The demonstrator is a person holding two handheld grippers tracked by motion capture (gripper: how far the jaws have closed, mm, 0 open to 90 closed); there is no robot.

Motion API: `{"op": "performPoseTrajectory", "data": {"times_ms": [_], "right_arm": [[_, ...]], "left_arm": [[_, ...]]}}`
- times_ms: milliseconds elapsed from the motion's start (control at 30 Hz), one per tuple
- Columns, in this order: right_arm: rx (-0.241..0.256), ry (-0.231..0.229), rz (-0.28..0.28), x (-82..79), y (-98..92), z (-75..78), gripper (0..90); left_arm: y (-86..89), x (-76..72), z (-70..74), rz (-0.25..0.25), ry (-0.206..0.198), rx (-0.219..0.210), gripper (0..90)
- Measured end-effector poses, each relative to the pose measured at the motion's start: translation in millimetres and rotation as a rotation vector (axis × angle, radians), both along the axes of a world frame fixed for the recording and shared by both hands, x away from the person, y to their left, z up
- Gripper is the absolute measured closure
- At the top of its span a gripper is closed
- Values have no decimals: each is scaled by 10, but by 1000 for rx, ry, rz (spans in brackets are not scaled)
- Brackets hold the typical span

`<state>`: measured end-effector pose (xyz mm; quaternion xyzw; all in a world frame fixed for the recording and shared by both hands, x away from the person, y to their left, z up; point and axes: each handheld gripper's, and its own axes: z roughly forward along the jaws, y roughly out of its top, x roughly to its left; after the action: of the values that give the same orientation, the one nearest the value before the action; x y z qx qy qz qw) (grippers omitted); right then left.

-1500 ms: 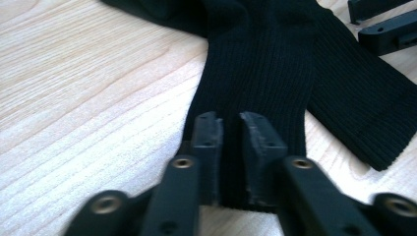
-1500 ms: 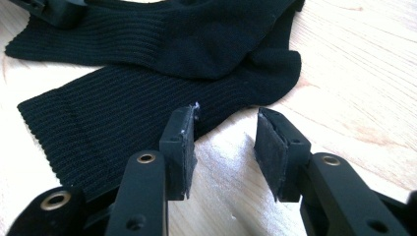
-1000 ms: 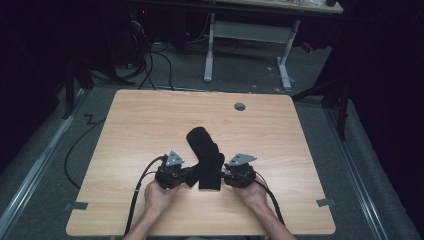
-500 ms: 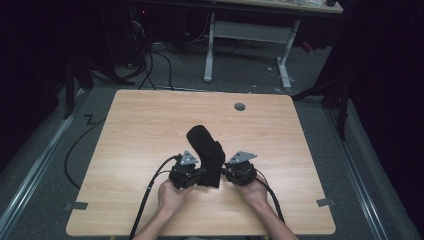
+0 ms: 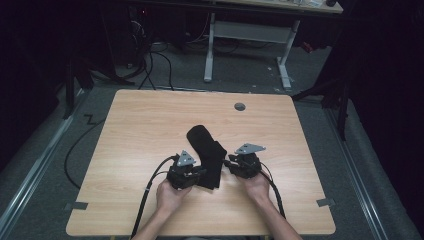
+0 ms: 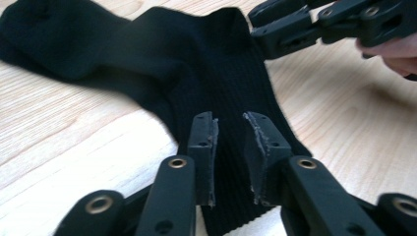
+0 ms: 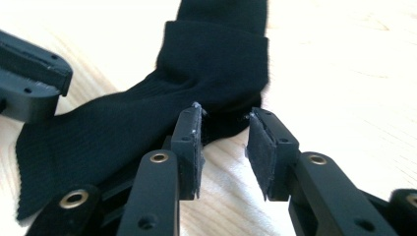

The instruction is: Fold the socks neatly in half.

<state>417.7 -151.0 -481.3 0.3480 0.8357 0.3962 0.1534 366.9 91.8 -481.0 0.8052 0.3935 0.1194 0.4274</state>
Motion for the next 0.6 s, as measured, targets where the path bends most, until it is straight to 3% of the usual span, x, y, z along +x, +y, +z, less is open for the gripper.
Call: {"op": "performPoseTrajectory", "data": {"times_ms": [233, 400, 533, 600], "right_arm": [[24, 23, -33, 48, -27, -6, 643], [-33, 18, -49, 96, 25, -63, 631], [-54, 63, -81, 182, 37, -159, 627], [-58, 72, -75, 207, 31, -179, 748]], "left_arm": [[3, 54, -69, 34, 15, 47, 661], [-7, 98, -111, 52, 23, 56, 628], [-14, 125, -156, 48, 43, 66, 638], [-27, 123, -171, 41, 46, 70, 656]]}}
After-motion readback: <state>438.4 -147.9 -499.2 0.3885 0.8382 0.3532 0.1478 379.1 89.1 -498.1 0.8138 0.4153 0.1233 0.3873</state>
